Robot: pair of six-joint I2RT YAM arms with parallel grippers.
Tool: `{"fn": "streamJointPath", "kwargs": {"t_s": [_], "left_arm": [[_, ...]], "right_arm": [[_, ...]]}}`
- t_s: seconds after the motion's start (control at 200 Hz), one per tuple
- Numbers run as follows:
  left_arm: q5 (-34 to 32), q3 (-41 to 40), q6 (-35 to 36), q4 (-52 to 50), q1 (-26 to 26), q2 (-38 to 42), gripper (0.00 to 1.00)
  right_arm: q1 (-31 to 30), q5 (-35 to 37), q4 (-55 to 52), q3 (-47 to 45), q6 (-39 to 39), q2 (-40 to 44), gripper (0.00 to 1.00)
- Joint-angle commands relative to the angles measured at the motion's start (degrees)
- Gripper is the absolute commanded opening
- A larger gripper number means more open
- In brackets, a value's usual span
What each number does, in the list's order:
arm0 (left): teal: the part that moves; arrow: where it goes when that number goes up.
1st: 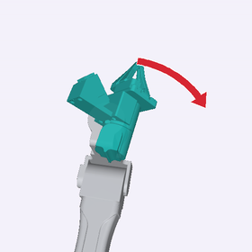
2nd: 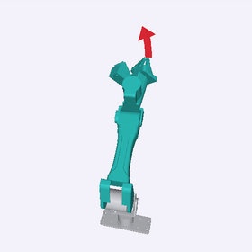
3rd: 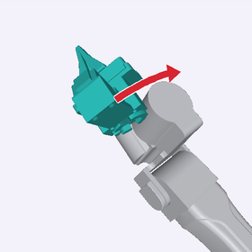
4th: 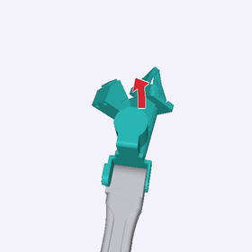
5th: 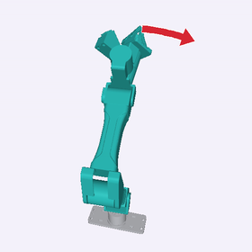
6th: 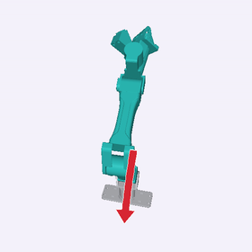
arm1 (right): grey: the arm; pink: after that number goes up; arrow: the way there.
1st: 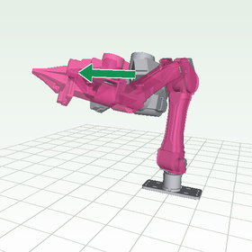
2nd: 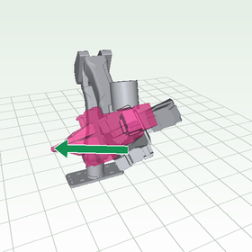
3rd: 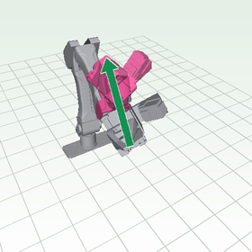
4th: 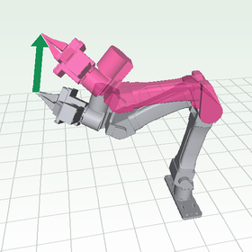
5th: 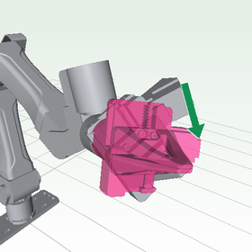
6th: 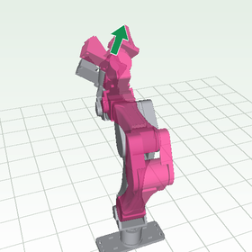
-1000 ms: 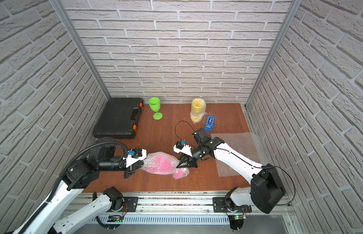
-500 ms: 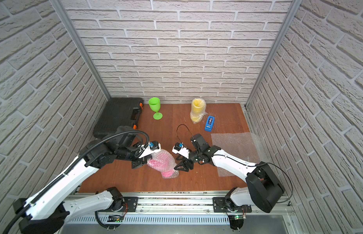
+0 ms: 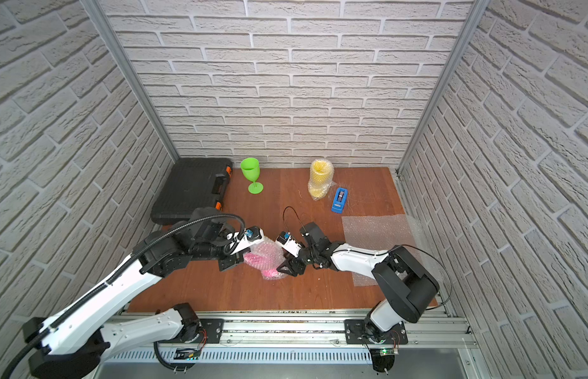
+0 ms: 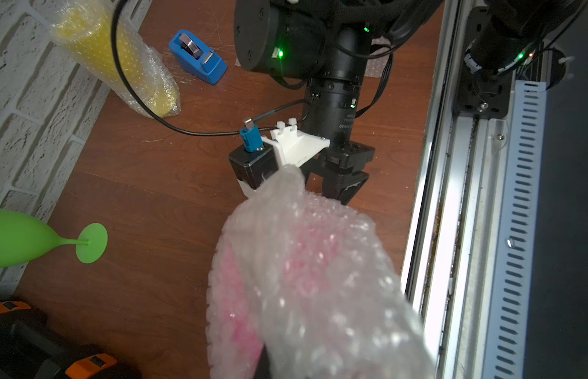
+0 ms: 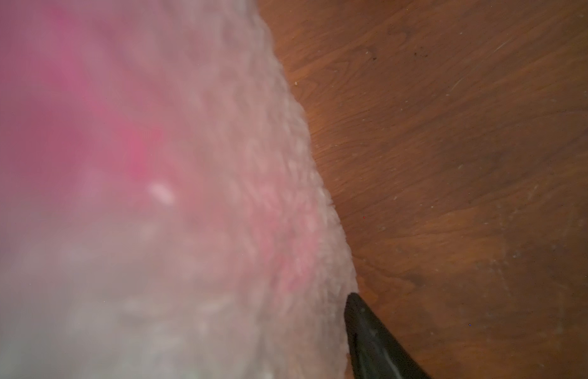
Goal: Wrap wine glasses in bubble wrap
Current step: Wrap the wine glass in bubble wrap.
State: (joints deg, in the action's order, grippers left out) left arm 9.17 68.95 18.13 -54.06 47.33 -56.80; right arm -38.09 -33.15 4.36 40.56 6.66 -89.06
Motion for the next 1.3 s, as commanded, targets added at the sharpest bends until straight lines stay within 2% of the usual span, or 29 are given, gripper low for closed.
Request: {"fn": "streamJointPath", "kwargs": {"t_s": [0.0,0.06,0.145,0.23,0.39,0.43,0.535,0.615,0.68,0.835,1.04,1.14,1.295], "left_arm": [[-0.3,-0.2,-2.4,3.9,0.3,1.9,0.00],[-0.5,-0.3,-2.6,3.7,0.4,2.4,0.00],[-1.0,-0.6,-2.7,3.7,0.4,2.9,0.00],[-1.2,-0.5,-2.7,3.1,0.3,2.8,0.00],[-2.7,-0.3,-2.5,2.5,0.2,2.9,0.00],[-2.8,-0.5,-2.4,2.3,0.3,2.7,0.00],[-2.1,-1.1,-2.2,1.7,0.3,1.6,0.00],[-1.3,-1.7,-2.2,1.7,0.1,0.5,0.00],[-0.7,-2.1,-2.2,2.0,0.2,-0.1,0.00],[-0.1,-2.9,-2.1,3.1,0.1,-0.7,0.00],[0.6,-3.2,-2.0,3.1,-0.4,-0.8,0.00],[1.4,-3.4,-2.1,3.3,-0.9,-0.7,0.00],[2.0,-3.4,-2.3,2.3,-1.5,-1.7,0.00]], "right_arm": [[-0.5,4.3,2.6,-0.6,-0.1,0.2,0.54],[-0.6,6.8,1.2,-0.5,0.8,0.4,0.46],[-0.6,9.7,-0.3,-0.6,1.7,1.1,0.19],[-0.6,10.1,-0.9,-0.7,2.2,1.8,0.10],[-0.6,11.8,-4.2,-0.2,5.1,2.5,0.12],[-0.6,11.0,-4.4,-0.6,6.2,3.3,0.21],[-0.6,4.8,-3.5,-1.8,7.8,7.0,0.51],[-0.6,1.1,-0.2,-3.2,6.5,9.3,0.61],[-0.6,-1.3,1.9,-3.4,5.6,9.6,0.64],[-0.7,-4.8,3.3,-1.4,5.3,6.3,0.63],[-0.7,-4.1,3.2,-0.5,7.8,2.0,0.47],[-0.6,-4.0,4.4,-0.6,8.7,0.4,0.44],[-0.6,-3.8,10.1,-2.8,7.6,-0.1,0.12]]}}
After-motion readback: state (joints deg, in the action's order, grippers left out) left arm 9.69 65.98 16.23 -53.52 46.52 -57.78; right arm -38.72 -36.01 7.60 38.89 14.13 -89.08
